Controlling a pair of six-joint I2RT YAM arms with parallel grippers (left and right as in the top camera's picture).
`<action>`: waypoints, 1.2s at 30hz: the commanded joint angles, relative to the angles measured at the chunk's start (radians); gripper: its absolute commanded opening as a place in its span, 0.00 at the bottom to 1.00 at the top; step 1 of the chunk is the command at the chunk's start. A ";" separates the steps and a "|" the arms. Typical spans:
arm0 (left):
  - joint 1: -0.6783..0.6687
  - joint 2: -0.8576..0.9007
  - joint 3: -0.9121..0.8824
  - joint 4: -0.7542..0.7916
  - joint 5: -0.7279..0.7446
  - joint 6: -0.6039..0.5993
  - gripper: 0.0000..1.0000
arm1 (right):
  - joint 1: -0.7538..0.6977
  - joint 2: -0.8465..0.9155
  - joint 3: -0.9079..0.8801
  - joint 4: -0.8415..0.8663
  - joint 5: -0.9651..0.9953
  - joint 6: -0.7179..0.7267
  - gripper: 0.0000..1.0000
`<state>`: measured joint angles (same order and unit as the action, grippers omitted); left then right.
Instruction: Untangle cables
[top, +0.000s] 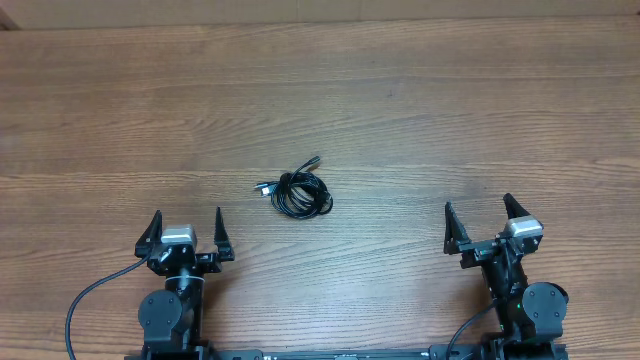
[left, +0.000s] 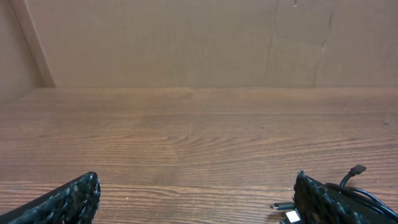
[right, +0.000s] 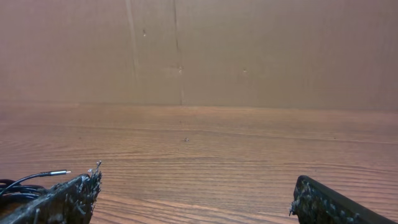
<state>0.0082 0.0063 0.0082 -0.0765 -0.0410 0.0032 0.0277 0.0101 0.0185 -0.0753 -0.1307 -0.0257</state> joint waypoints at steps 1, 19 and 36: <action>-0.005 -0.002 -0.002 -0.001 0.006 0.012 1.00 | 0.006 -0.005 -0.011 0.003 -0.002 0.003 1.00; -0.005 -0.002 -0.002 0.002 -0.014 0.020 0.99 | 0.006 -0.005 -0.011 0.003 -0.002 0.003 1.00; -0.005 -0.002 -0.002 0.005 0.123 0.007 0.99 | 0.005 -0.005 -0.011 0.005 -0.003 0.003 1.00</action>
<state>0.0082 0.0063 0.0082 -0.0753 0.0036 0.0036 0.0277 0.0101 0.0185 -0.0761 -0.1307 -0.0261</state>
